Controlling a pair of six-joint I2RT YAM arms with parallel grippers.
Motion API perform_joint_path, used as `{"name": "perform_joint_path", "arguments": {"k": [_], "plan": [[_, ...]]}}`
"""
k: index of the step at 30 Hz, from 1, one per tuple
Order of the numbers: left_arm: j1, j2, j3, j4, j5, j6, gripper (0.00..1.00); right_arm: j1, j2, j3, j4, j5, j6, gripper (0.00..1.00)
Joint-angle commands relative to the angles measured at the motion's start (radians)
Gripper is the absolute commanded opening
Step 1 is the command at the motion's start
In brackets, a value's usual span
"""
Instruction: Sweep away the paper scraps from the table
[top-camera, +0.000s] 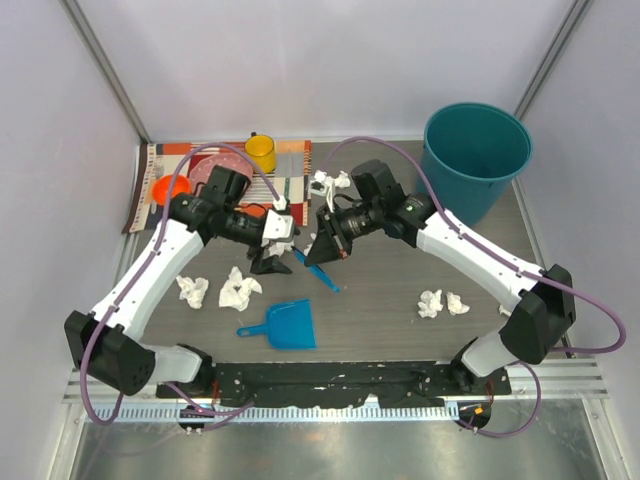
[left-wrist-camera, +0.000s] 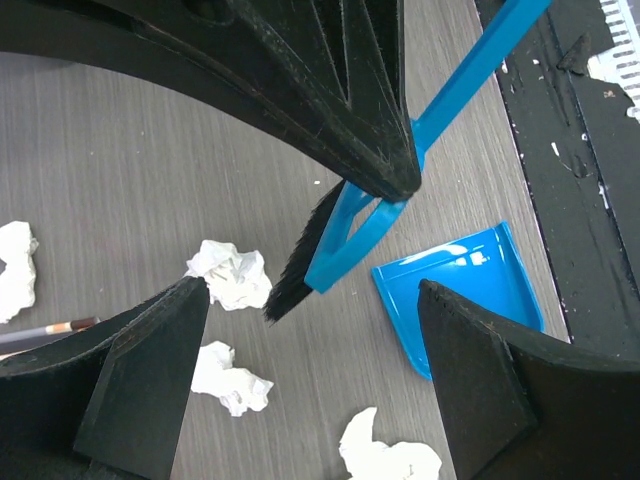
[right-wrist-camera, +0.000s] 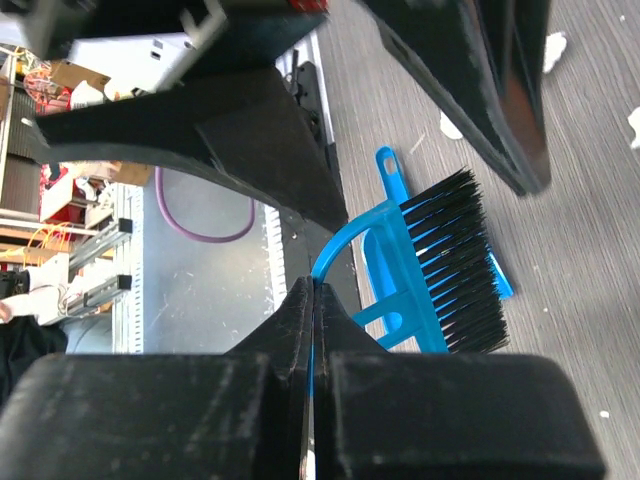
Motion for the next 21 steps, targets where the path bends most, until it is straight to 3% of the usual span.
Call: {"name": "perform_joint_path", "arguments": {"k": [1,4,7,10,11,13,18,19,21], "plan": [[-0.018,0.009,-0.028,0.033,0.065,0.008,0.89,0.019,0.015,0.057,0.102,-0.051,0.055,0.01],[-0.028,0.006,-0.051,0.03,0.096,0.008,0.85,0.02,0.021,0.061,0.121,-0.051,0.069,0.01],[-0.038,0.003,-0.071,0.041,0.102,-0.002,0.74,0.02,0.026,0.064,0.136,-0.059,0.08,0.01],[-0.041,0.002,-0.082,0.063,0.111,-0.038,0.52,0.022,0.029,0.061,0.15,-0.064,0.089,0.01],[-0.039,0.002,-0.082,0.064,0.119,-0.045,0.32,0.022,0.03,0.058,0.151,-0.065,0.091,0.01],[-0.039,-0.001,-0.082,0.07,0.122,-0.071,0.0,0.022,0.027,0.057,0.15,-0.064,0.091,0.01],[-0.036,-0.026,-0.119,0.092,0.089,-0.179,0.0,0.006,-0.005,0.078,0.09,0.043,0.08,0.01],[-0.032,-0.032,-0.132,0.13,0.078,-0.222,0.0,-0.01,-0.016,0.089,0.069,0.083,0.078,0.21],[-0.018,-0.061,-0.191,0.203,0.061,-0.325,0.0,-0.069,-0.072,0.11,0.029,0.21,0.086,0.48]]}}
